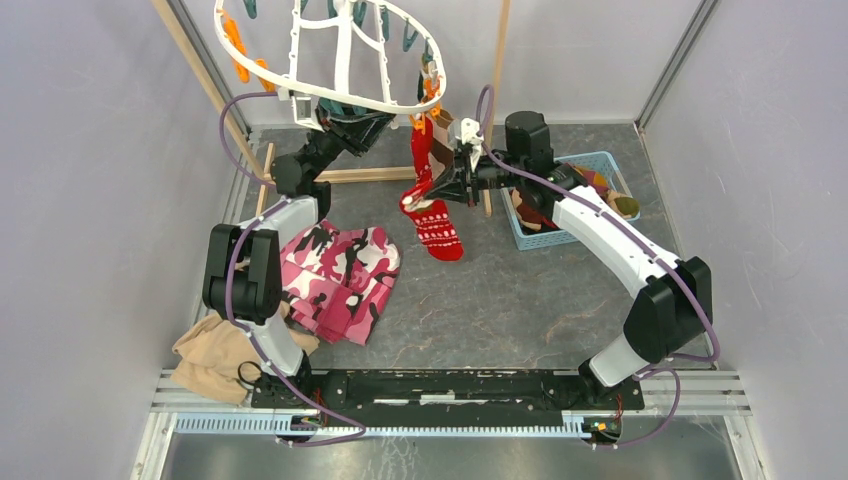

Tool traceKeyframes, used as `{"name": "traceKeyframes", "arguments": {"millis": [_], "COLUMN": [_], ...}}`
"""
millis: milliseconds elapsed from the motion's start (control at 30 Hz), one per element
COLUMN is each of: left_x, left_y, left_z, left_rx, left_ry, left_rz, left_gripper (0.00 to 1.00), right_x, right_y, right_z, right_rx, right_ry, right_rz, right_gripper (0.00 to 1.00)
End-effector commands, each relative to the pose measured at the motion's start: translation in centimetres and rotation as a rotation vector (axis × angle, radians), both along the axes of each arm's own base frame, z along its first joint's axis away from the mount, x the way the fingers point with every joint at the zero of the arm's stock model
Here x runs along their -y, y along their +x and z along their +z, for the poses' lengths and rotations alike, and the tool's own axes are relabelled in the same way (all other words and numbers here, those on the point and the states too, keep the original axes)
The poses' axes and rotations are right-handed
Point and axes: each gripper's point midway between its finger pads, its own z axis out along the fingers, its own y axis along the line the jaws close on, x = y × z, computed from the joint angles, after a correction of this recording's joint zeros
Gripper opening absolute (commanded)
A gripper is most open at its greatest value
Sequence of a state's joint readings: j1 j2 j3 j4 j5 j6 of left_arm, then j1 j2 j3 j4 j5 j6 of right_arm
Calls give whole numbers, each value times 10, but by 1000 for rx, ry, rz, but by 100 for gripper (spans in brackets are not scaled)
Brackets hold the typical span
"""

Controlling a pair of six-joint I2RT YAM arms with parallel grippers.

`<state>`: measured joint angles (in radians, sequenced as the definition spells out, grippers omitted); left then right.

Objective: Clip the socks to the hanger
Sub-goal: Open the clamp at the hanger, then clamp the sock onto the hanger.

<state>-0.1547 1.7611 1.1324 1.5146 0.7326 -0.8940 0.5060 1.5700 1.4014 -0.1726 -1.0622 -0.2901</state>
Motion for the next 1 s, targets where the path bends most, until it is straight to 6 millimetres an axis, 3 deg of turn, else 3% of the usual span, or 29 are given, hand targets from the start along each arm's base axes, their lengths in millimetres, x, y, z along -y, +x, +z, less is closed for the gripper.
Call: {"name": "traceKeyframes", "arguments": {"millis": [0, 133, 400, 633, 967], "left_x": [-9, -11, -13, -12, -12], "left_y": [-37, -40, -40, -41, -42], "left_z": [40, 39, 40, 40, 41], "left_rx": [178, 147, 105, 96, 91], "left_ry": [-107, -131, -162, -165, -168], "left_rz": [-15, -21, -43, -53, -65], "left_gripper": [2, 2, 2, 2, 2], "right_x": [-1, -10, -37, -37, -37], "right_y": [28, 45, 64, 96, 113], "right_z": [39, 50, 50, 52, 58], "right_rx": [13, -66, -168, -206, -298], "right_ry": [111, 144, 151, 188, 251], "right_rz": [-187, -283, -369, -549, -648], "right_gripper": [0, 0, 0, 0, 0]}}
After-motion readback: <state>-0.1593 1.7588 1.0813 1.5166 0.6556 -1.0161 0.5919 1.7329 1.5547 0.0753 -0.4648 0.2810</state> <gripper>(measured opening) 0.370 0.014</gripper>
